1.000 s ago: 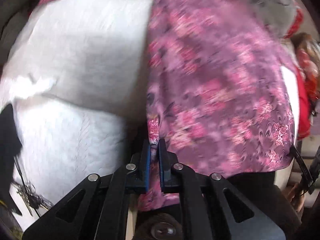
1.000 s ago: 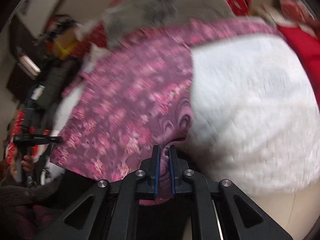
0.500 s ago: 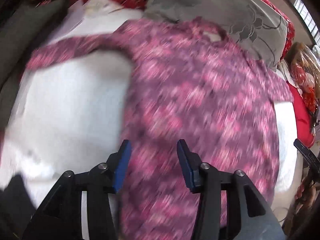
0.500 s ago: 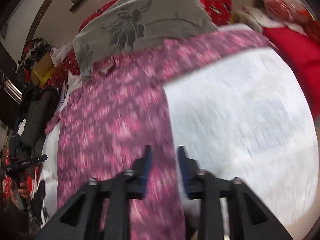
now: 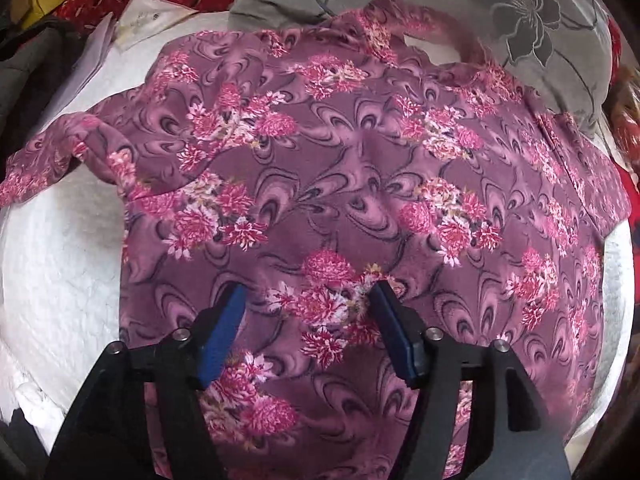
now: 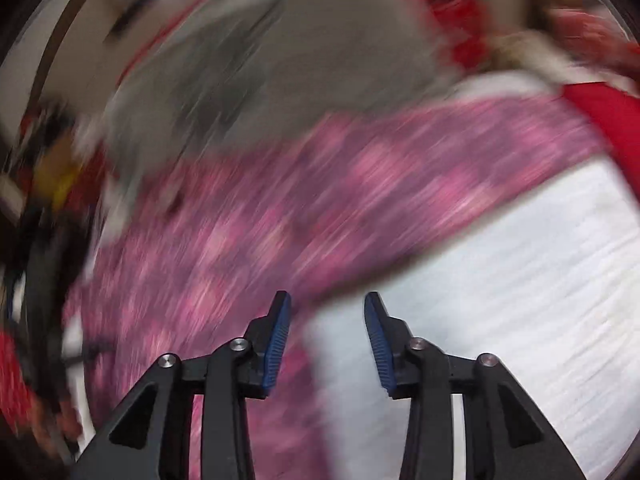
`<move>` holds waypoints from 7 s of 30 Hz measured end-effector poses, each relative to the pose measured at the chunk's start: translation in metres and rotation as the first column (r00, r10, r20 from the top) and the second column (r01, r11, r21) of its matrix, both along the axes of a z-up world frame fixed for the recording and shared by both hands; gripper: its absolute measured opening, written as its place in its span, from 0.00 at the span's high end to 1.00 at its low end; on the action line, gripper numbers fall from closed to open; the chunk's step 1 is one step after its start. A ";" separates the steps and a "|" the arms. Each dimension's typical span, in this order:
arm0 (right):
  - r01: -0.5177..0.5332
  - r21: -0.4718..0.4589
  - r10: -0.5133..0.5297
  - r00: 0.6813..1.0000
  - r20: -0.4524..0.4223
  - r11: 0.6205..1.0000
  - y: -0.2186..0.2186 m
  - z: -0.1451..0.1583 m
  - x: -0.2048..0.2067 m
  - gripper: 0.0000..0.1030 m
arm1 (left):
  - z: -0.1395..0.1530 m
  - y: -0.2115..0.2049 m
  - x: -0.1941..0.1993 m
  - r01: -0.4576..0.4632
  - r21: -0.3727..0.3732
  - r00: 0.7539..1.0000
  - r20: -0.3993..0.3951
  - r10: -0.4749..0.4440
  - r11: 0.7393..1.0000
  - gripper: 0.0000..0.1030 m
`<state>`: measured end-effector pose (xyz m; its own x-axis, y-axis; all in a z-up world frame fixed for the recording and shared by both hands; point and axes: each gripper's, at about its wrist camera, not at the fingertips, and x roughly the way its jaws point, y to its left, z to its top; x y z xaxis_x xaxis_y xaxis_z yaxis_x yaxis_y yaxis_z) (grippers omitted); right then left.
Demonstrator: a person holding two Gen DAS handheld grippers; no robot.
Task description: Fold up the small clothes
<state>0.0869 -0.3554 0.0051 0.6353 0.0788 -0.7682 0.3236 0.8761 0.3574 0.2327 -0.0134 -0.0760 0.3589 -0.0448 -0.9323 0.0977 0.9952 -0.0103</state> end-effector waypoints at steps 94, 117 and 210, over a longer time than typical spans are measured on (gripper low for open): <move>0.159 0.261 -0.174 0.984 0.037 0.952 -0.003 0.003 0.028 0.54 | 0.068 0.066 0.070 -0.148 -0.271 0.982 0.076 0.174 0.951 0.95; 0.136 0.185 -0.131 0.991 -0.040 0.973 -0.003 -0.035 0.047 0.89 | 0.049 0.120 0.040 -0.227 -0.321 0.974 -0.049 0.223 0.920 0.80; -0.211 -0.055 0.217 0.965 0.149 0.976 0.137 -0.051 0.067 0.55 | 0.122 0.026 0.060 -0.137 -0.279 0.985 0.065 0.161 0.950 0.91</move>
<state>0.1535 -0.2186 -0.0459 0.7174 0.1980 -0.6680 0.0708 0.9331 0.3526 0.2923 0.0126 0.0461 0.4591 -0.2329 -0.8573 -0.0389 0.9588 -0.2813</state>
